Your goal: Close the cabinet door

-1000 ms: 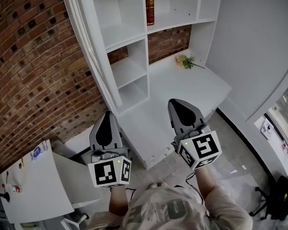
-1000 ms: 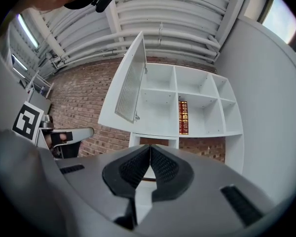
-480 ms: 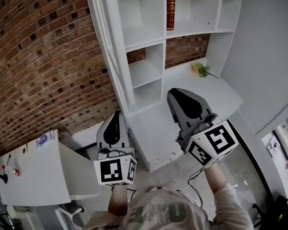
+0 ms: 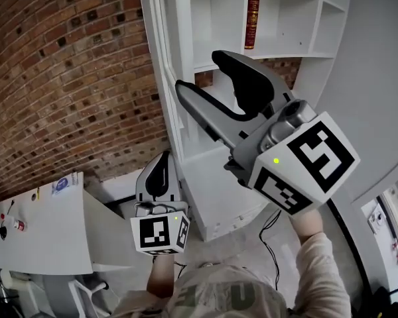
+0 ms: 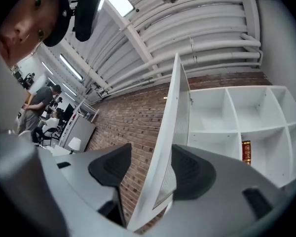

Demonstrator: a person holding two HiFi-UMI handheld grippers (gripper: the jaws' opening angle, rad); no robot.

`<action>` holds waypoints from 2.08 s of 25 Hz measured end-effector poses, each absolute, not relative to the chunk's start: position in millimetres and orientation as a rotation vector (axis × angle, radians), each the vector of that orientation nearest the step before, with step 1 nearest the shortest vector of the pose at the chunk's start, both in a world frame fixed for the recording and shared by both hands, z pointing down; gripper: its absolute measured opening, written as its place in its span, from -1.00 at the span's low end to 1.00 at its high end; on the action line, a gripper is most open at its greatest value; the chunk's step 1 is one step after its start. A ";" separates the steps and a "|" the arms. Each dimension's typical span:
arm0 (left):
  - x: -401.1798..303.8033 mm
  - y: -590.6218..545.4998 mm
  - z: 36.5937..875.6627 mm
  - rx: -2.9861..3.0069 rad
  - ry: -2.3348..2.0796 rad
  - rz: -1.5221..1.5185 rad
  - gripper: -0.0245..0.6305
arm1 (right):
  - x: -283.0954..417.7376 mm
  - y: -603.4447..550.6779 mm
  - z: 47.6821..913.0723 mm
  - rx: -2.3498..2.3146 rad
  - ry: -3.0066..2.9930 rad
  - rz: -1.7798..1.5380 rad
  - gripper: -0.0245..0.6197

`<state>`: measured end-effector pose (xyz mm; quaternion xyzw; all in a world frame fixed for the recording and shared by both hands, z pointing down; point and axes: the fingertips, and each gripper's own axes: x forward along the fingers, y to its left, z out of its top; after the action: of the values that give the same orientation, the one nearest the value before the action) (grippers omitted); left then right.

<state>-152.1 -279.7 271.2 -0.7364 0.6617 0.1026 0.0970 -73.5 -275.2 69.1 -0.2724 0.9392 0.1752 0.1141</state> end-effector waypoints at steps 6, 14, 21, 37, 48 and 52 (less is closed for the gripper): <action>-154.7 -278.5 271.7 -2.167 1.963 0.294 -0.89 | -84.6 -280.9 66.0 -0.840 2.730 0.522 -0.18; -154.3 -279.0 271.2 -2.171 1.956 0.294 -0.89 | -90.5 -290.0 69.2 -0.894 2.723 0.537 -0.34; -155.5 -281.3 272.3 -2.179 1.957 0.293 -0.89 | -94.2 -295.9 72.2 -0.934 2.726 0.564 -0.50; -151.1 -290.6 266.7 -2.188 1.918 0.288 -0.89 | -84.4 -300.7 73.2 -0.962 2.712 0.579 -0.61; -137.5 -297.0 252.9 -2.201 1.847 0.293 -0.89 | -50.2 -318.0 75.8 -1.102 2.671 0.549 -0.64; -127.5 -302.3 250.8 -2.218 1.821 0.285 -0.89 | -40.7 -324.3 75.1 -1.141 2.661 0.544 -0.64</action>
<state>-127.5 -302.3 250.8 -0.7626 0.6263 0.0979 0.1284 -40.7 -324.3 75.1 -0.3853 0.8990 0.1839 0.0978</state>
